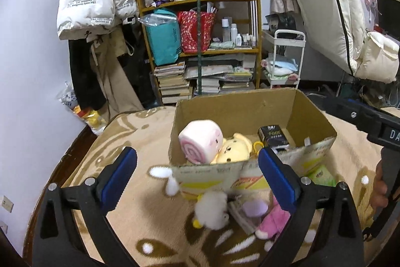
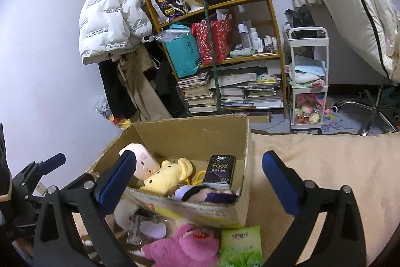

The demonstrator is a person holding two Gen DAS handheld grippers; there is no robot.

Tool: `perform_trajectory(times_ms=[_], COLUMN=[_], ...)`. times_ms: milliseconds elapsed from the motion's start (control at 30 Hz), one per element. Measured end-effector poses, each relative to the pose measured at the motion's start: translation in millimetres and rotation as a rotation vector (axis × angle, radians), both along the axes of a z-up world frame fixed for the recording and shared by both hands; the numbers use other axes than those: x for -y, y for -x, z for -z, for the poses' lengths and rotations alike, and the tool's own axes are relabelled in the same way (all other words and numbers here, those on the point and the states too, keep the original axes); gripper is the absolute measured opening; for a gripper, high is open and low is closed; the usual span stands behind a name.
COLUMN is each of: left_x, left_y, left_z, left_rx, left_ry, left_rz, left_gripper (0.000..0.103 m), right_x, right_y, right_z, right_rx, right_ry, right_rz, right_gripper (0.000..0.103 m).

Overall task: Organize soft objects
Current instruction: 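Withdraw both open tools from the box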

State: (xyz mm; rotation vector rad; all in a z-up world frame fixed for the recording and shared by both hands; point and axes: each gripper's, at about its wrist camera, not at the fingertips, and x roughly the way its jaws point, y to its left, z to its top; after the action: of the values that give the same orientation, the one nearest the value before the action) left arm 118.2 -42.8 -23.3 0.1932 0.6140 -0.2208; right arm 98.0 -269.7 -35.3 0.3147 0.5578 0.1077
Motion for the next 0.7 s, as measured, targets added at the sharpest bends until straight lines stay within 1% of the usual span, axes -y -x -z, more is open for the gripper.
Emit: perform_trajectory(times_ms=[67,167,333,467,700], left_x=[-3.0,-7.8,-13.9,-18.5,-23.9], left_y=[1.2,4.0,14.4,21.7,28.1], left_z=[-0.7,-0.8,-2.2,-4.8,-5.8], left_rx=[-0.027,-0.054,-0.068,-0.085,-0.109], left_ry=[-0.016,-0.017,-0.026,-0.018,-0.027], left_rz=[-0.038,-0.055,-0.056,-0.059,-0.073], left_gripper=[0.097,0.097,0.097,0.097,0.097], right_x=[-0.1,-0.9,-4.4,-8.4,-9.1], right_y=[4.6,11.8,23.2,32.3,47.6], right_z=[-1.2,-4.0,-6.1,-6.9,-2.0], right_rx=[-0.004,-0.012,-0.031,-0.051,-0.098], right_ry=[0.006,0.016,0.044,0.065,0.062], right_rz=[0.002,-0.001,-0.009,-0.019,-0.02], right_gripper=[0.103,0.103,0.103,0.103,0.103])
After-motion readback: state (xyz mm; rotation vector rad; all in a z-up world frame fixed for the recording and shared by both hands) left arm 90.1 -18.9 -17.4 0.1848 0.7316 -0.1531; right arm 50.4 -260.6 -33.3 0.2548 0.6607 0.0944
